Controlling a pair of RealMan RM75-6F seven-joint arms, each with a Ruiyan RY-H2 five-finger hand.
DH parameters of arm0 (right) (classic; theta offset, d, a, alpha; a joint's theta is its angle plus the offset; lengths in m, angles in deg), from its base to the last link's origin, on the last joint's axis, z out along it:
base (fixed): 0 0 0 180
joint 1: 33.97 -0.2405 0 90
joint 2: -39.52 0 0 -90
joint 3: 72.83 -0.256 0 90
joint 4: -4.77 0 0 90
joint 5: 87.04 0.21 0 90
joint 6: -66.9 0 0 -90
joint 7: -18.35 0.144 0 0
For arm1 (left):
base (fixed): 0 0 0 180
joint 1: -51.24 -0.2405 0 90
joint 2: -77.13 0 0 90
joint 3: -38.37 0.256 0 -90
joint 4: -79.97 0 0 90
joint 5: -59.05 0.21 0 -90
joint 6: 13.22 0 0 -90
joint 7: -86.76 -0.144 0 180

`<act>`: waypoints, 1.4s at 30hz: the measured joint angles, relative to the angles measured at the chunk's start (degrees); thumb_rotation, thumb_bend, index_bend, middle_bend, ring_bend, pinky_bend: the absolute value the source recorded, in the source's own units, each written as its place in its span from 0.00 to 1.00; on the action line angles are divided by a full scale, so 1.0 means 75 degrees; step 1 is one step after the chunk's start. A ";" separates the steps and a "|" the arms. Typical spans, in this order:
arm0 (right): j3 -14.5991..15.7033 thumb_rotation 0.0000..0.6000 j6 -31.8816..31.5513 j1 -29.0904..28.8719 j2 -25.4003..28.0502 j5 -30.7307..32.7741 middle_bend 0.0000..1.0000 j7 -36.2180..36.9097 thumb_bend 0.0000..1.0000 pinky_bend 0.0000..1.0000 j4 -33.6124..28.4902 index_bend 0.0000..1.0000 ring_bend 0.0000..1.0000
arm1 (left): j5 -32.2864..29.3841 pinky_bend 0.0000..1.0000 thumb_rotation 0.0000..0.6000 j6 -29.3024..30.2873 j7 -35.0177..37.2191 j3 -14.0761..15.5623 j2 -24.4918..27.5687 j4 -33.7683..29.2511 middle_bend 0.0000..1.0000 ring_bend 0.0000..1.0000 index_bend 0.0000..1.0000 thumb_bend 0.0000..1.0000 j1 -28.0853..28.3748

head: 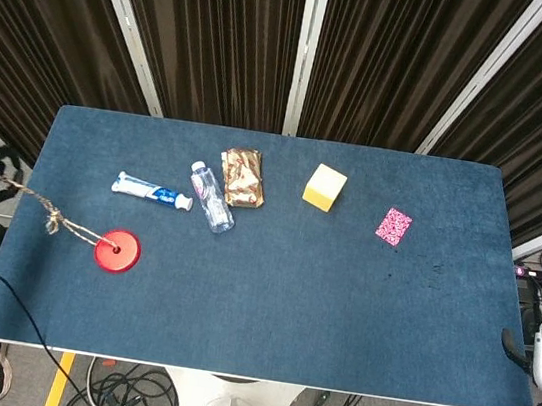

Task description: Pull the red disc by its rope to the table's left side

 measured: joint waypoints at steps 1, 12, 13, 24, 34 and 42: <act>-0.0001 1.00 0.0000 -0.0002 -0.0005 0.0002 0.00 0.0006 0.27 0.00 0.0002 0.00 0.00 | 0.0240 0.67 1.00 0.0022 0.0217 0.0030 -0.0016 -0.0068 0.95 0.69 0.78 0.42 0.0019; -0.0004 1.00 0.0134 -0.0050 -0.0108 0.0078 0.00 0.0154 0.27 0.00 0.0175 0.00 0.00 | 0.1753 0.46 1.00 -0.1152 0.0585 0.0630 -0.0190 -0.0790 0.45 0.27 0.40 0.29 0.0732; -0.0010 1.00 0.0134 -0.0052 -0.0110 0.0082 0.00 0.0164 0.27 0.00 0.0182 0.00 0.00 | 0.1735 0.38 1.00 -0.1435 0.0487 0.0691 -0.0117 -0.0860 0.34 0.18 0.30 0.27 0.0807; -0.0004 1.00 0.0175 -0.0068 -0.0183 0.0103 0.00 0.0238 0.27 0.00 0.0300 0.00 0.00 | 0.0243 0.15 1.00 -0.5000 -0.2122 0.1131 0.1902 -0.3081 0.02 0.00 0.07 0.11 0.2078; 0.0048 1.00 0.0021 -0.0016 -0.0192 -0.0034 0.00 0.0330 0.27 0.00 0.0314 0.00 0.00 | -0.0643 0.16 1.00 -0.4095 -0.2811 0.1225 0.2641 -0.4113 0.03 0.00 0.10 0.07 0.1795; 0.0200 1.00 -0.0226 0.0112 -0.0230 -0.0281 0.00 0.0326 0.27 0.00 0.0228 0.00 0.00 | 0.0220 0.18 1.00 -0.0818 -0.1519 0.1299 0.1945 -0.3604 0.08 0.00 0.13 0.07 -0.0030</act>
